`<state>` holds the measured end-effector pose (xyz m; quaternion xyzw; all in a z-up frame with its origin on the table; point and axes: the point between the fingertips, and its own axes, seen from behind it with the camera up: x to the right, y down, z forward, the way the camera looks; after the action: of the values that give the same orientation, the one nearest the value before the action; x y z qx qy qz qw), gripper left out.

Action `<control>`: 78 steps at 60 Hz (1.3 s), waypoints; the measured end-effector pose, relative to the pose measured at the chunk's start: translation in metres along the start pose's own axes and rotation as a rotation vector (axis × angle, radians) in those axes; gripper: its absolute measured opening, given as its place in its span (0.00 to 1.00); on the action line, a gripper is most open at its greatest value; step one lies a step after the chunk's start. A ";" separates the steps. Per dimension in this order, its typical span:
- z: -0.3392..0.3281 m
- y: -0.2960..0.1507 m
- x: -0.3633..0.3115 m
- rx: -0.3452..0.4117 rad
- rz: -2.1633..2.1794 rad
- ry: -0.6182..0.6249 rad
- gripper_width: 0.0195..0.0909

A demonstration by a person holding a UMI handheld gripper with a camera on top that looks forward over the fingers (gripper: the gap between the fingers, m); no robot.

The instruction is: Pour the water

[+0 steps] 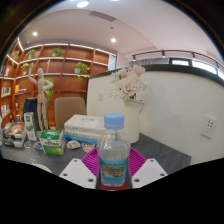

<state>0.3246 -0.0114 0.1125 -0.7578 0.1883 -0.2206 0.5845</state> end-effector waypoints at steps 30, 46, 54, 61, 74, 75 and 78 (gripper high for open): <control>0.015 0.028 -0.003 -0.011 0.079 -0.053 0.45; -0.044 0.042 -0.009 -0.063 -0.014 -0.105 0.81; -0.103 0.039 -0.015 -0.046 -0.029 -0.140 0.82; -0.155 0.025 -0.031 -0.024 -0.017 -0.196 0.82; -0.232 0.007 -0.071 0.022 0.014 -0.301 0.82; -0.236 0.008 -0.075 0.024 0.013 -0.310 0.82; -0.245 0.008 -0.085 0.033 0.001 -0.325 0.82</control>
<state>0.1179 -0.1644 0.1493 -0.7738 0.0878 -0.0977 0.6196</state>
